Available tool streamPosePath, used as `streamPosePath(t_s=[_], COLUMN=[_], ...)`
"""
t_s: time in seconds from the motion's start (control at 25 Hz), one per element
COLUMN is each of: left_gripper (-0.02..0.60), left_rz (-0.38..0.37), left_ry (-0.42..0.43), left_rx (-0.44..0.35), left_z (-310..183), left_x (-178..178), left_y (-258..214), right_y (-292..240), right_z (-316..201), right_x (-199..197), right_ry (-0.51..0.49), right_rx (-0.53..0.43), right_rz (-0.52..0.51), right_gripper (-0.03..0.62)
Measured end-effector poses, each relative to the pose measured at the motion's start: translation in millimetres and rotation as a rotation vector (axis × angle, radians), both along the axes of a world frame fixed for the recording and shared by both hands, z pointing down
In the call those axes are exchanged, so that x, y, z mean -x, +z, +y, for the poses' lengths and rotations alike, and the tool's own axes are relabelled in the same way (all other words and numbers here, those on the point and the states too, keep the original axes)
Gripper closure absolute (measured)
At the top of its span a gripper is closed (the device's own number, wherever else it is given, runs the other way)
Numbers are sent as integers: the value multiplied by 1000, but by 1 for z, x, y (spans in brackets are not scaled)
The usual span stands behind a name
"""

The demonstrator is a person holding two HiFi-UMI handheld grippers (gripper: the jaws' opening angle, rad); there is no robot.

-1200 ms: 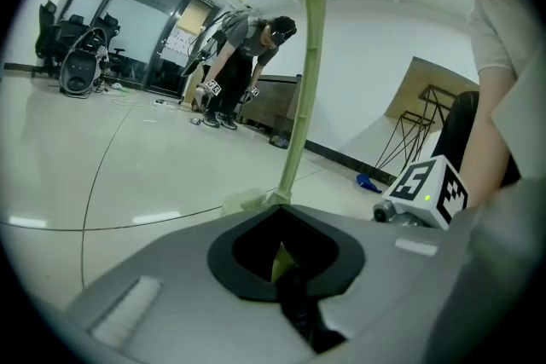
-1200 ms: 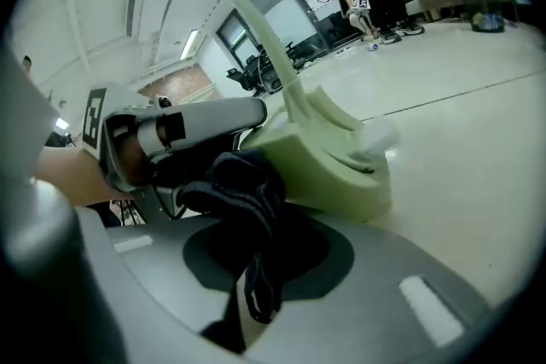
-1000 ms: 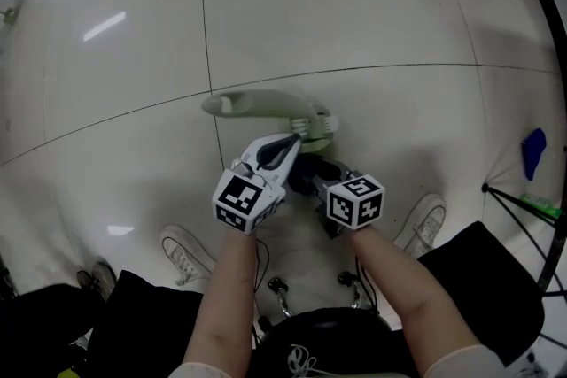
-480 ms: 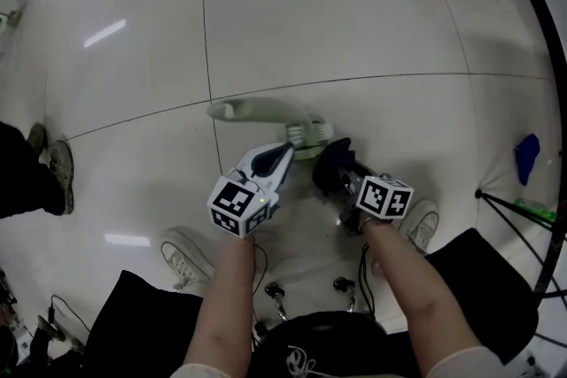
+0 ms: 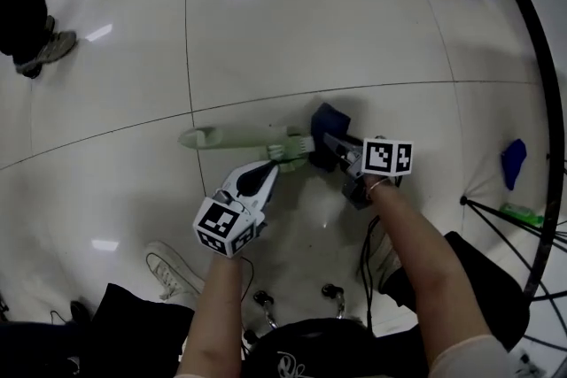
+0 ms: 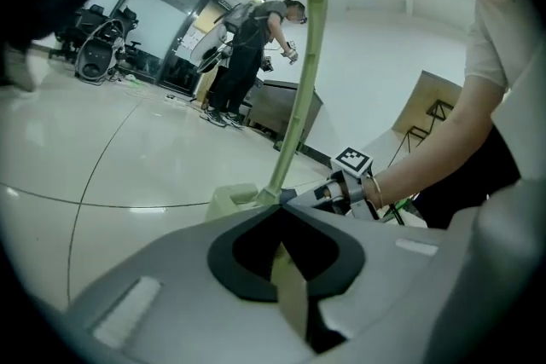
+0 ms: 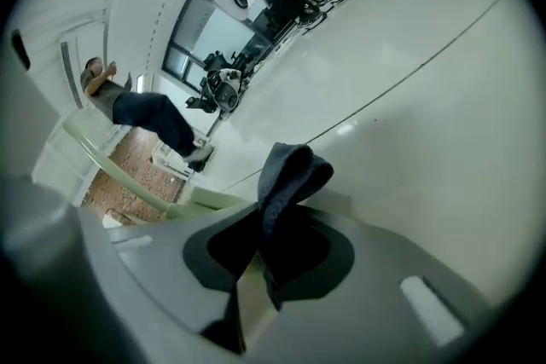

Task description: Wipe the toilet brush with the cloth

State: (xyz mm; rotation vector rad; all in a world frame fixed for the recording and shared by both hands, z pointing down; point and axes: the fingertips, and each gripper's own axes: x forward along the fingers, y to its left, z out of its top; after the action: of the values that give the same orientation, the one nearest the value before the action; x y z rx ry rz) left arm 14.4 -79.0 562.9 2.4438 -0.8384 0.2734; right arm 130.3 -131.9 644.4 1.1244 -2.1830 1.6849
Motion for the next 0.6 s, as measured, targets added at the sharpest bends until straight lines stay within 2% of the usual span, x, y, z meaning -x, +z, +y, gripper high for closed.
streamPosePath(t_s=[0.12,0.28,0.6], left_gripper=[575,575,575], left_rz=[40,40,18], left_ry=[-49,-82,-85], left_rx=[8,-2,-3], left_z=[-4,-10,-10], left_x=[-1,0,0], left_y=[-2,-2,0], right_y=[9,18,24], right_z=[-3,4,36], right_x=[10,23,25], right_ry=[-94,-185,-243], right_rx=[37,85,137], right_rz=[-23,-70,-32], right_gripper=[526,526,528])
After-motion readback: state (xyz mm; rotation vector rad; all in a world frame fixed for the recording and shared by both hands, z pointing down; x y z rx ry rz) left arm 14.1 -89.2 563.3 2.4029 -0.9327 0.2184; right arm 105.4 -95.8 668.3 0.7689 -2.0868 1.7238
